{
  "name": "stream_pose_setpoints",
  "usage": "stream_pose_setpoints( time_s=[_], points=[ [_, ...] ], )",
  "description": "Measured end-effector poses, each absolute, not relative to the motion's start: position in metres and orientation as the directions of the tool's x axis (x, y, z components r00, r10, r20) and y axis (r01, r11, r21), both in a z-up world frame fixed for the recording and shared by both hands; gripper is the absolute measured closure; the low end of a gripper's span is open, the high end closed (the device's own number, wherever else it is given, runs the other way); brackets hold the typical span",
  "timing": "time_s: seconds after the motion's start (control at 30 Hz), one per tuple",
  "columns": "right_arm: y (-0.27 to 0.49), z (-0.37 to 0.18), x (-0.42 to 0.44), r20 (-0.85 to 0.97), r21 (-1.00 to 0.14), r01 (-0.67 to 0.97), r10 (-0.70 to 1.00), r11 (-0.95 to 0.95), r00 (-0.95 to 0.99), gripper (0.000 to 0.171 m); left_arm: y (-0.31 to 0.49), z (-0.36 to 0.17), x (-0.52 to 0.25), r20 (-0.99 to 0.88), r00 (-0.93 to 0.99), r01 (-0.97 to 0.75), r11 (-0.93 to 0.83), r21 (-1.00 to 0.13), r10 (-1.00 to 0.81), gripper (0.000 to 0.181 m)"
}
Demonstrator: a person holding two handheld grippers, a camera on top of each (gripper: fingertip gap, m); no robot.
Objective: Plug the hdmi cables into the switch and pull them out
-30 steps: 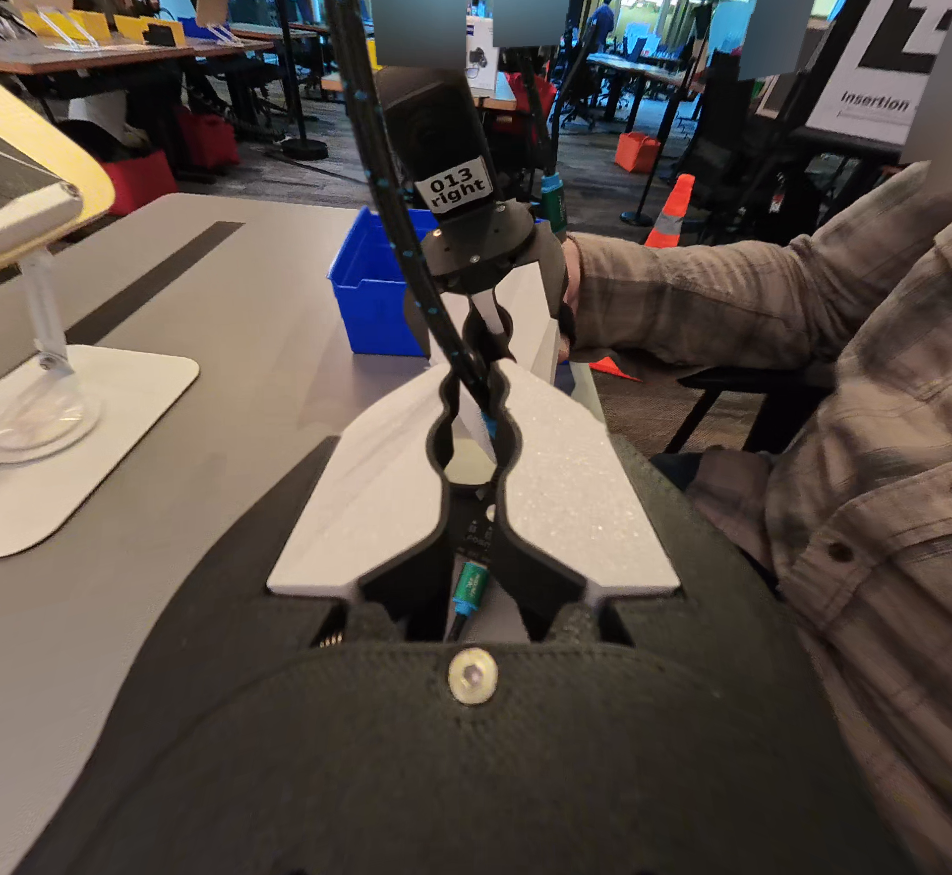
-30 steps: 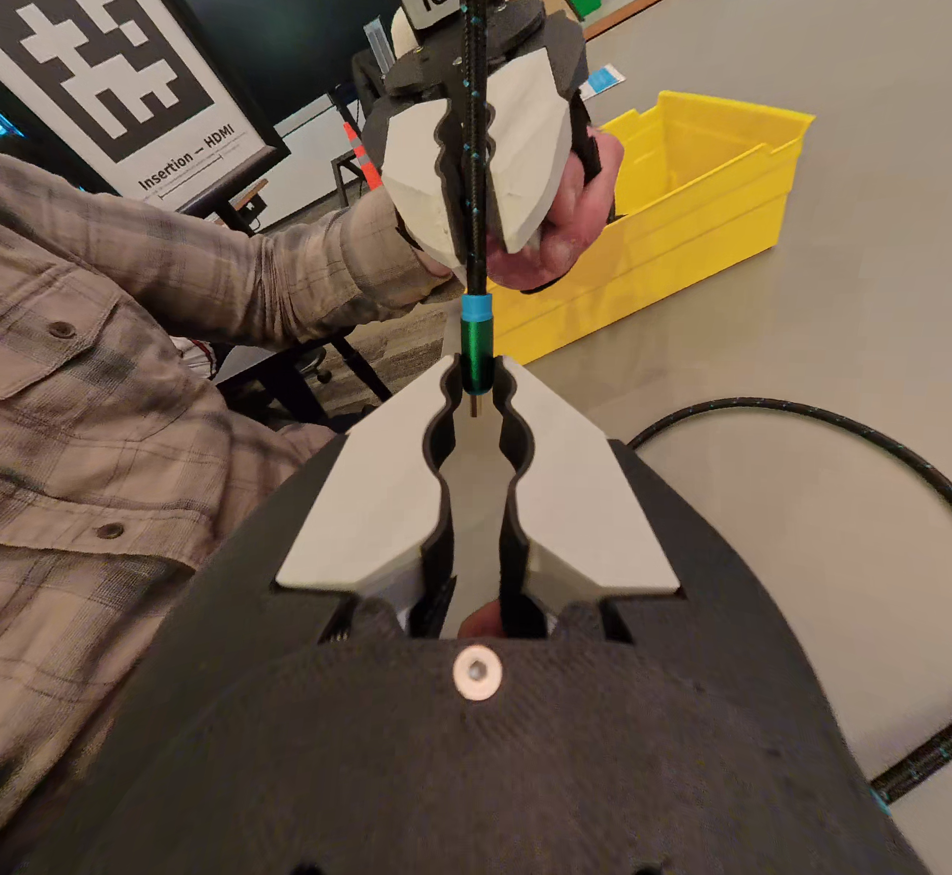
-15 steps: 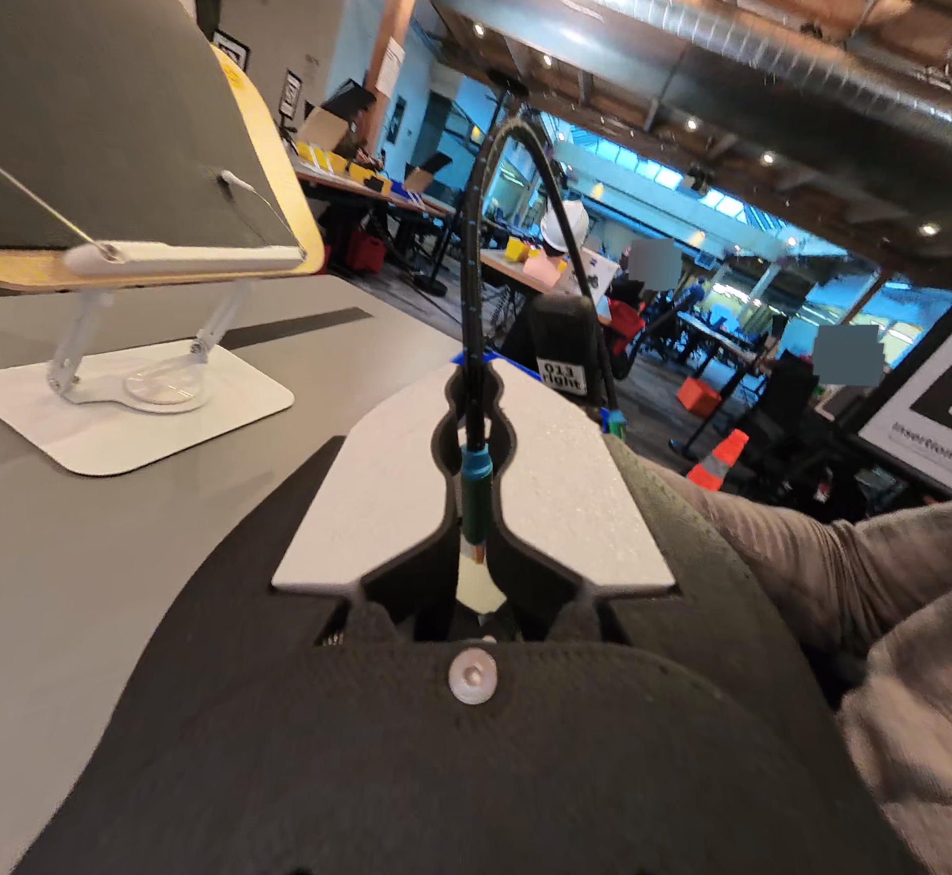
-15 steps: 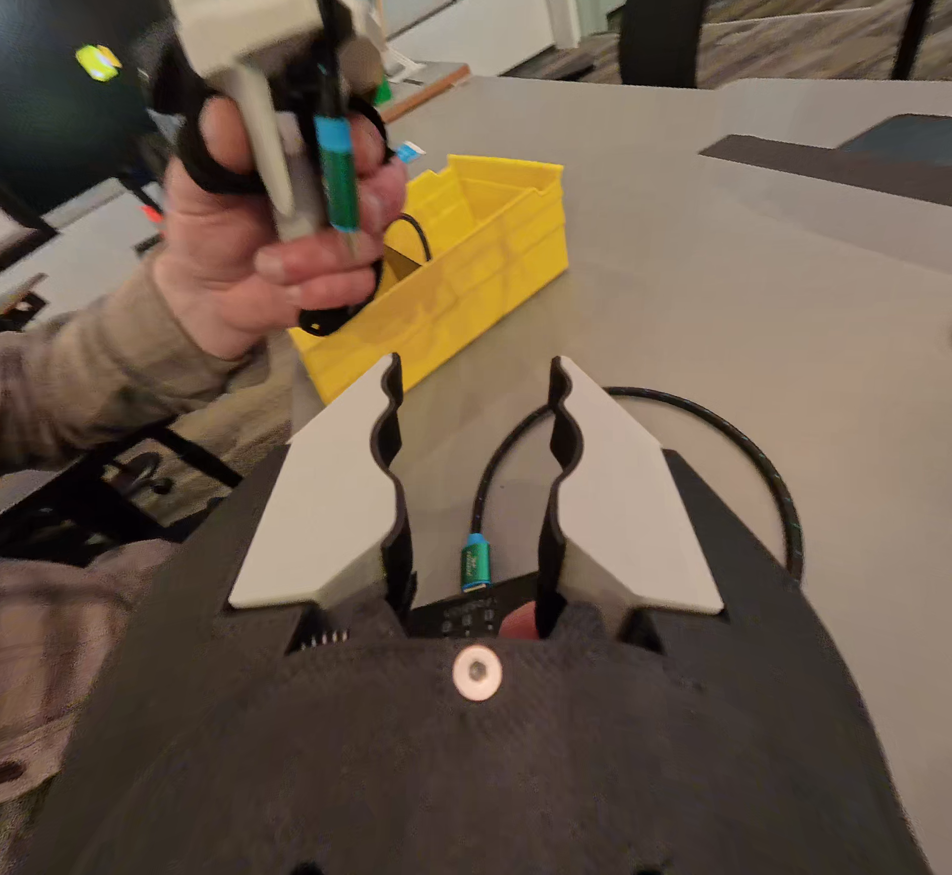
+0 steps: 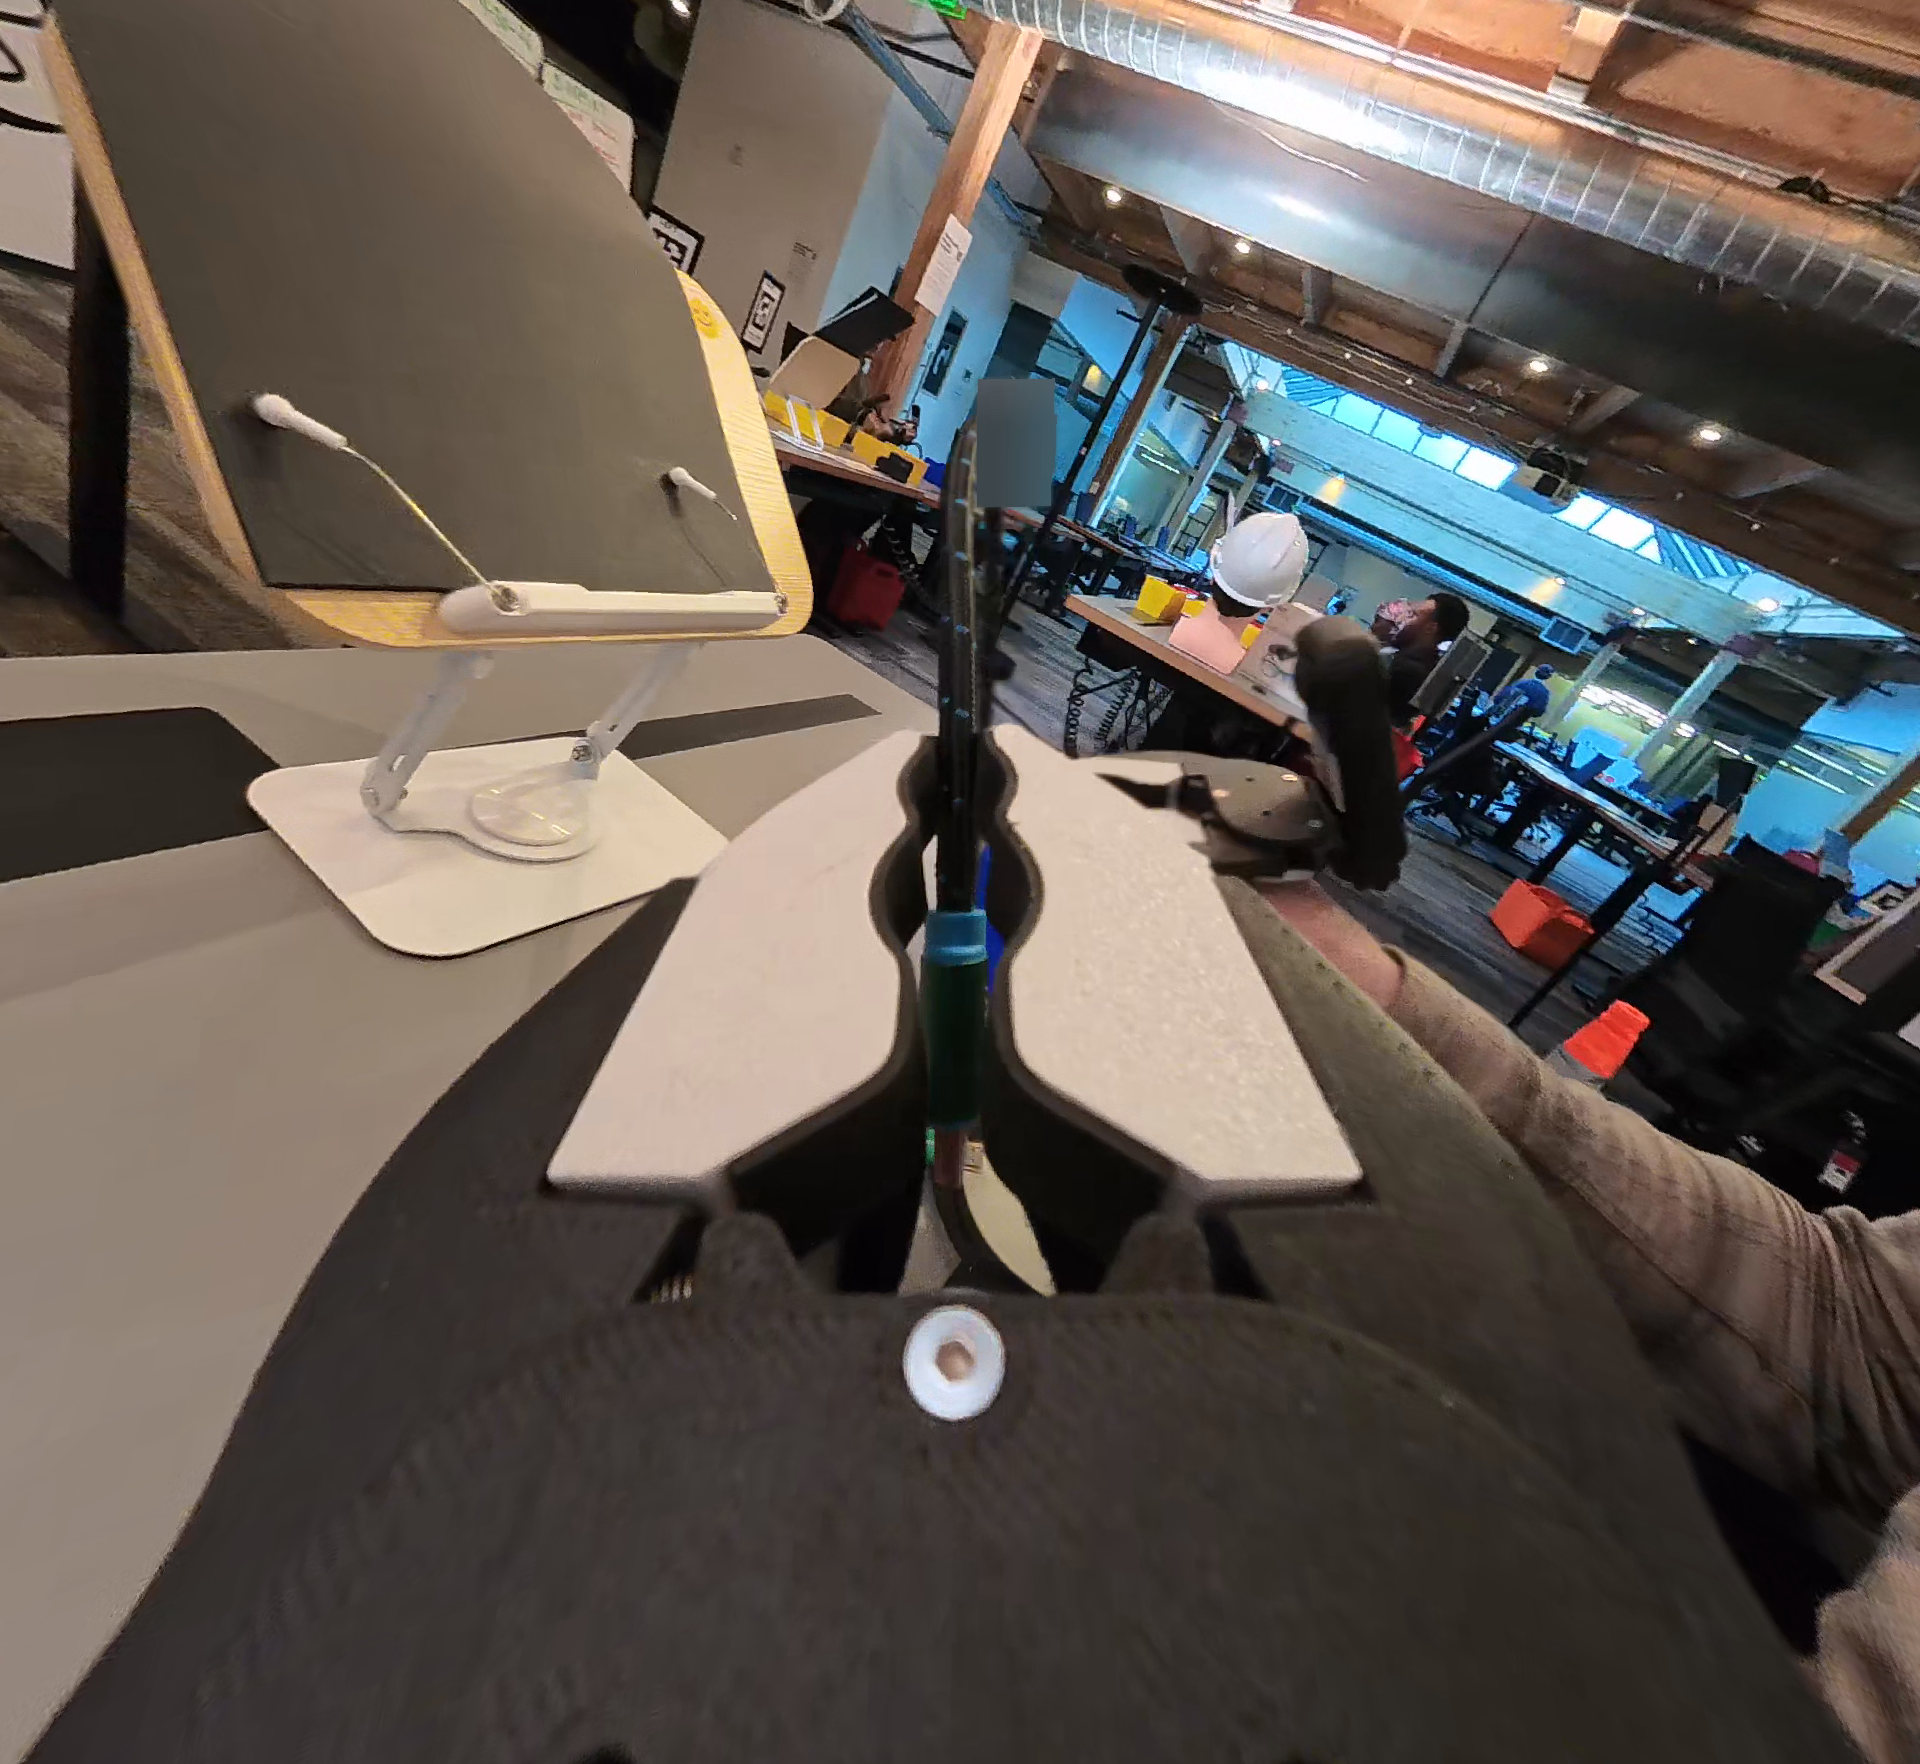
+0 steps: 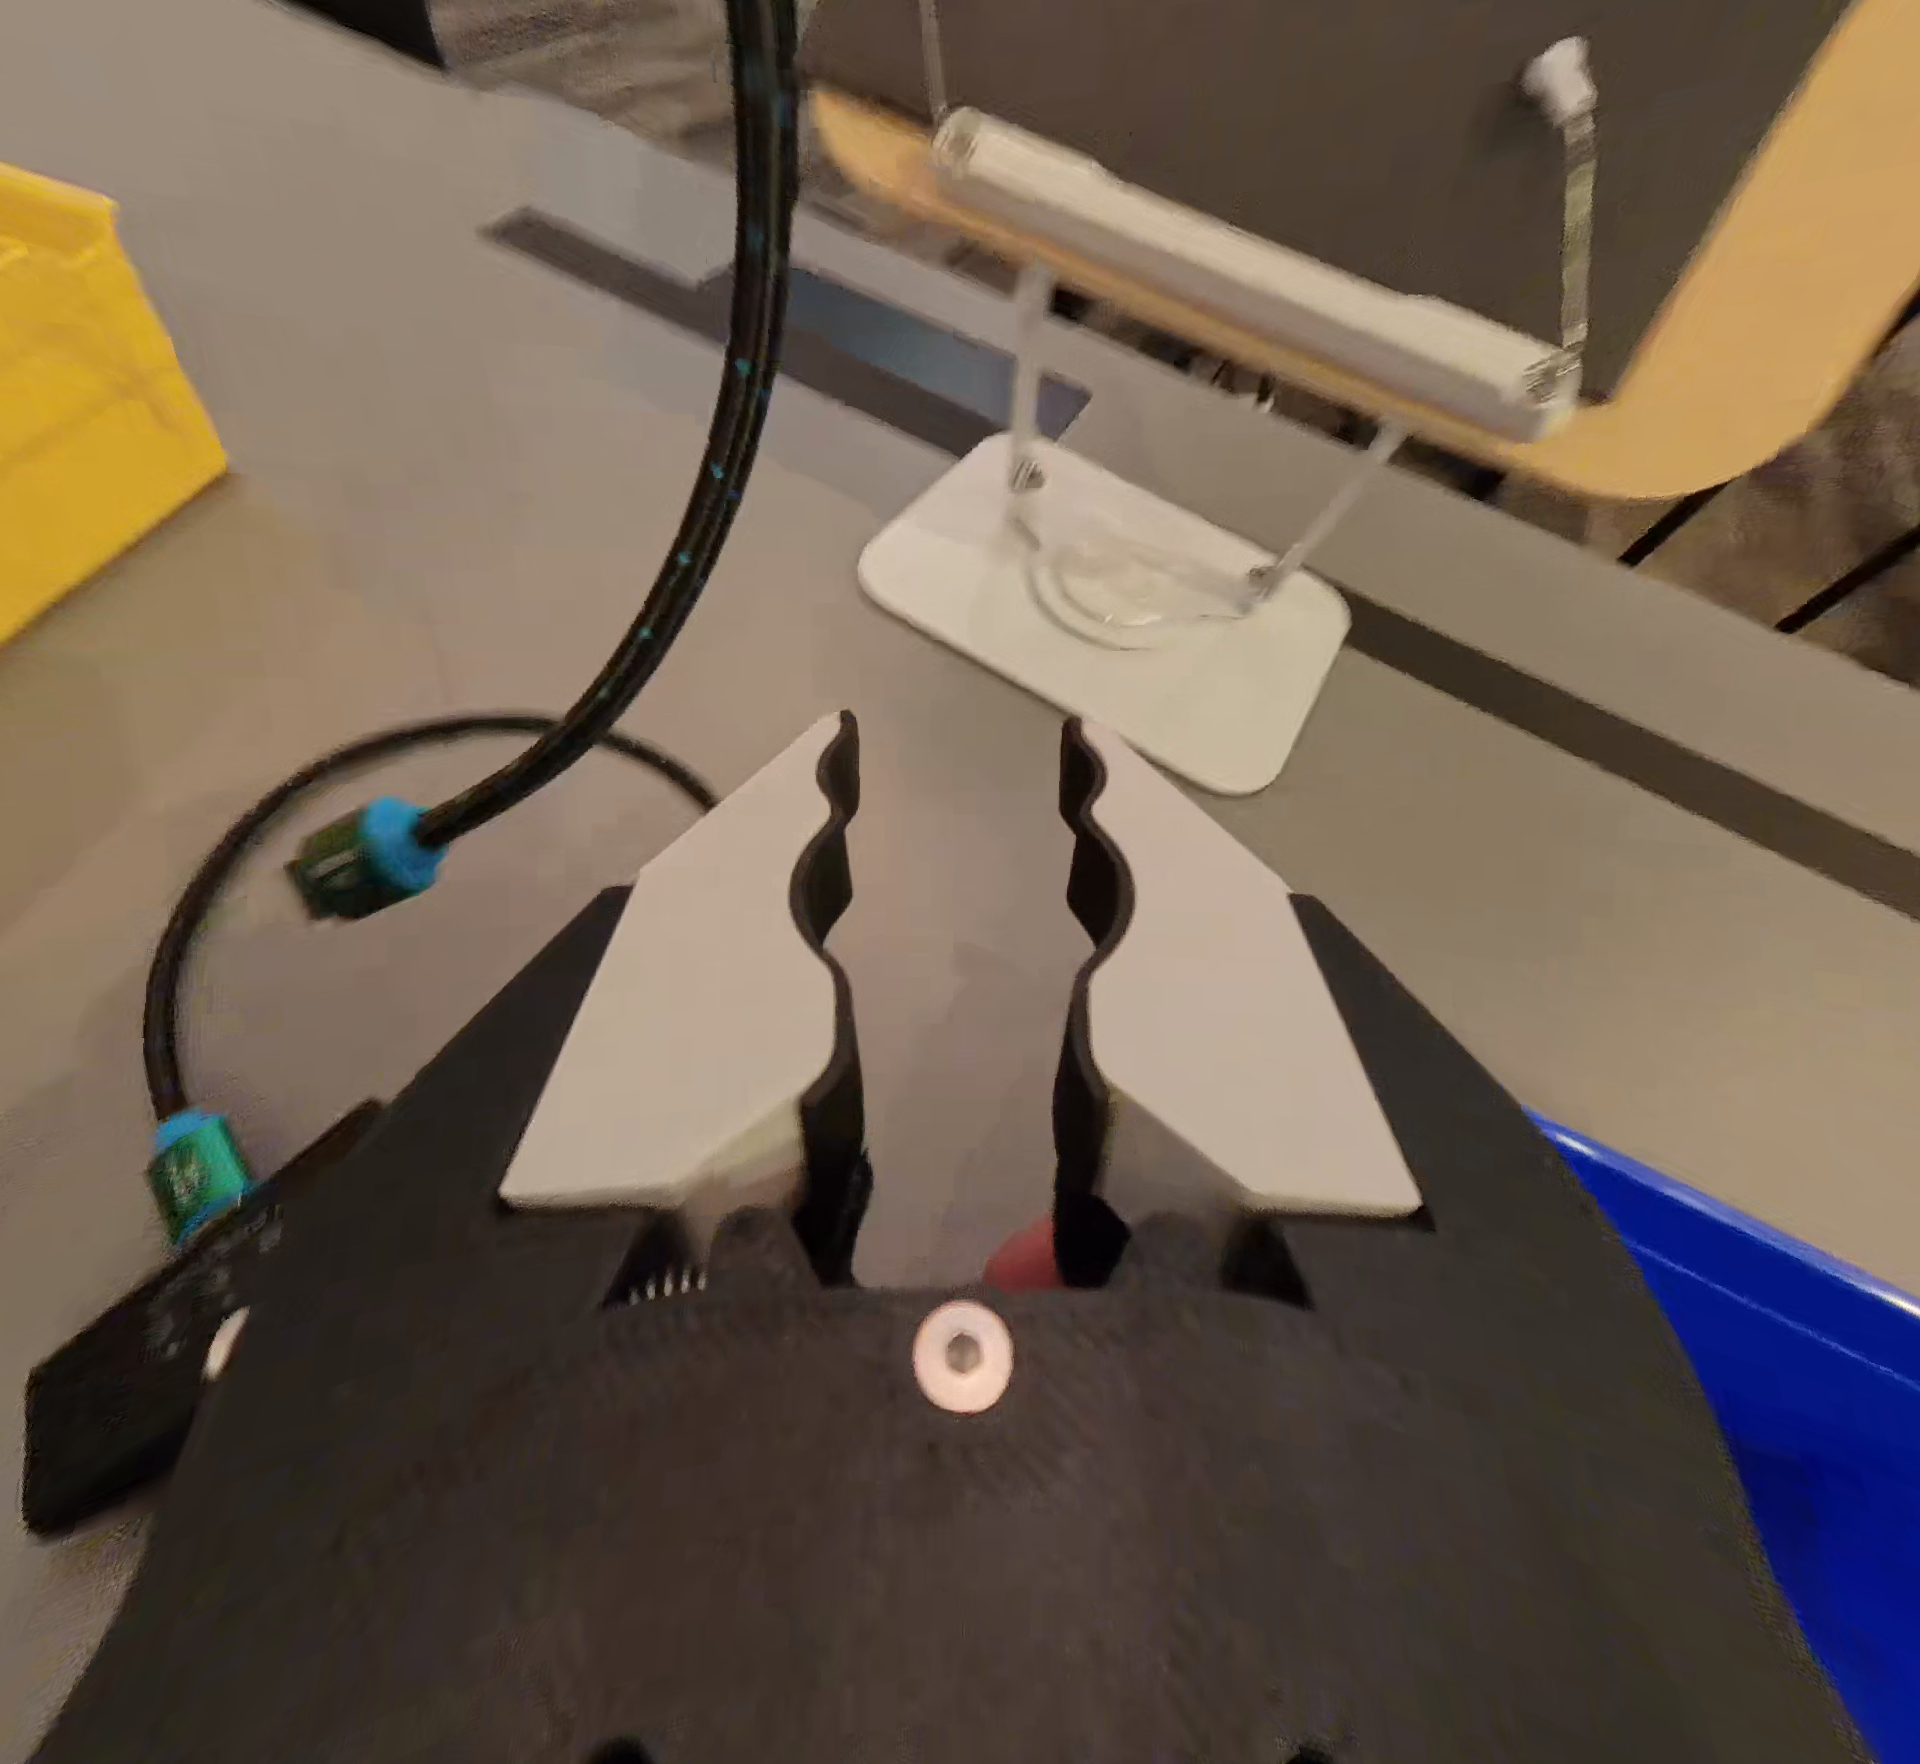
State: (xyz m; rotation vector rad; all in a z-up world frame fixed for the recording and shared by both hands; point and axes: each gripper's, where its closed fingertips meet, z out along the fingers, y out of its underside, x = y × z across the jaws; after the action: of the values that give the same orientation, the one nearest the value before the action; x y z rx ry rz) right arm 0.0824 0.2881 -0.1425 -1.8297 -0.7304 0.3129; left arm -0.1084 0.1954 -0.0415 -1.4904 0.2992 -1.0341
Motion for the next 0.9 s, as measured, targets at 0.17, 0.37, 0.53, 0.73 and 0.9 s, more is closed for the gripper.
stream_pose_setpoints(
  time_s=[0.17, 0.37, 0.53, 0.73, 0.9],
  points=[
    [0.256, -0.069, 0.062, 0.022, -0.995, 0.087, 0.727, -0.052, 0.686, 0.149, 0.197, -0.040, -0.108, 0.453, 0.556, 0.424, -0.231, -0.876, -0.697, 0.175],
    [0.184, -0.065, -0.025, 0.025, -0.989, 0.144, 0.896, -0.044, 0.442, 0.135, 0.189, -0.037, -0.088, 0.500, 0.482, 0.495, -0.247, -0.833, -0.720, 0.175],
    [0.158, -0.081, -0.063, -0.156, -0.982, 0.047, 0.923, -0.184, 0.353, 0.137, 0.175, -0.039, -0.058, 0.488, 0.405, 0.463, -0.286, -0.839, -0.773, 0.176],
    [0.143, -0.065, -0.064, -0.444, -0.887, -0.163, 0.895, -0.431, 0.048, 0.153, 0.161, -0.039, -0.036, 0.476, 0.306, 0.442, -0.320, -0.838, -0.824, 0.176],
    [0.136, -0.061, -0.061, -0.478, -0.849, -0.215, 0.875, -0.483, -0.077, 0.162, 0.156, -0.038, -0.027, 0.468, 0.253, 0.454, -0.323, -0.830, -0.847, 0.175]
  ],
)
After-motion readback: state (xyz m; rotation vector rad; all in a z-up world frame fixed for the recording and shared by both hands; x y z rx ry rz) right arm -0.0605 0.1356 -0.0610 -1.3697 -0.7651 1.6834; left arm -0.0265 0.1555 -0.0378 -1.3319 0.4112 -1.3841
